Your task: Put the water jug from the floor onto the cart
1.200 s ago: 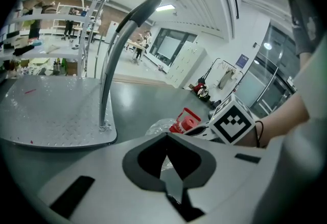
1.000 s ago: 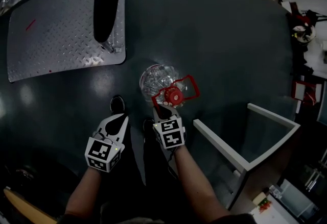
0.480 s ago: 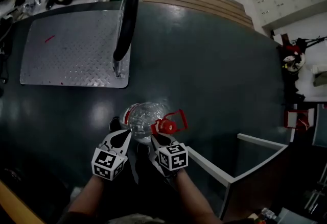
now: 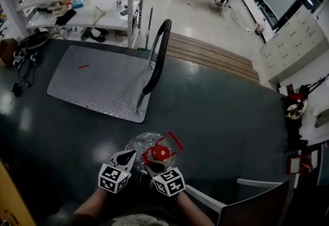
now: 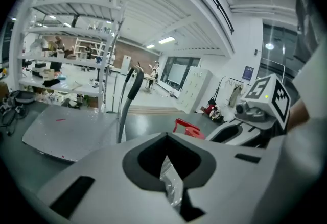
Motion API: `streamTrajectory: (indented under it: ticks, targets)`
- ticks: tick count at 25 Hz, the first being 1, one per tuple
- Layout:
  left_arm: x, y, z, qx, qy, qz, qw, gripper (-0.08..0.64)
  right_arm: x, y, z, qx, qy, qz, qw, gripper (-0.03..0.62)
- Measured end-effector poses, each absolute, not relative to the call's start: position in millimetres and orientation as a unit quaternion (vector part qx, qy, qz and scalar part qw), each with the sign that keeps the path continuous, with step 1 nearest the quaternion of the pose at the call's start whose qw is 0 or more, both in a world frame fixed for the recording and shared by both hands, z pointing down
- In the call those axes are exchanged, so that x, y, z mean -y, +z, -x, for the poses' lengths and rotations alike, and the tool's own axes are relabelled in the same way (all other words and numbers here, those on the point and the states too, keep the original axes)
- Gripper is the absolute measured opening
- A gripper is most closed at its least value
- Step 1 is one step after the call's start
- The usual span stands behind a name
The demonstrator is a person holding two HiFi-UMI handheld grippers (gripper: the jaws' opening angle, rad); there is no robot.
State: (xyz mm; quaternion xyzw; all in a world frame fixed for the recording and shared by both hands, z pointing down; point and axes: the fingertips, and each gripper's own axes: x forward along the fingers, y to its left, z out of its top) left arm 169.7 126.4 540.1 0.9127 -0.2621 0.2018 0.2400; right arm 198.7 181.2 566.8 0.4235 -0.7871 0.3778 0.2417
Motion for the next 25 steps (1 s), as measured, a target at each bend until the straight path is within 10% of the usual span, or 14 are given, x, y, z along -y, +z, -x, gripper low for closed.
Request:
streamTrajectory:
  ticks: [25]
  targets:
    - [-26, 502, 40, 0.453, 0.123, -0.844, 0.262, 0.007, -46, 536, -46, 0.846, 0.328, -0.309, 0.284, 0.034]
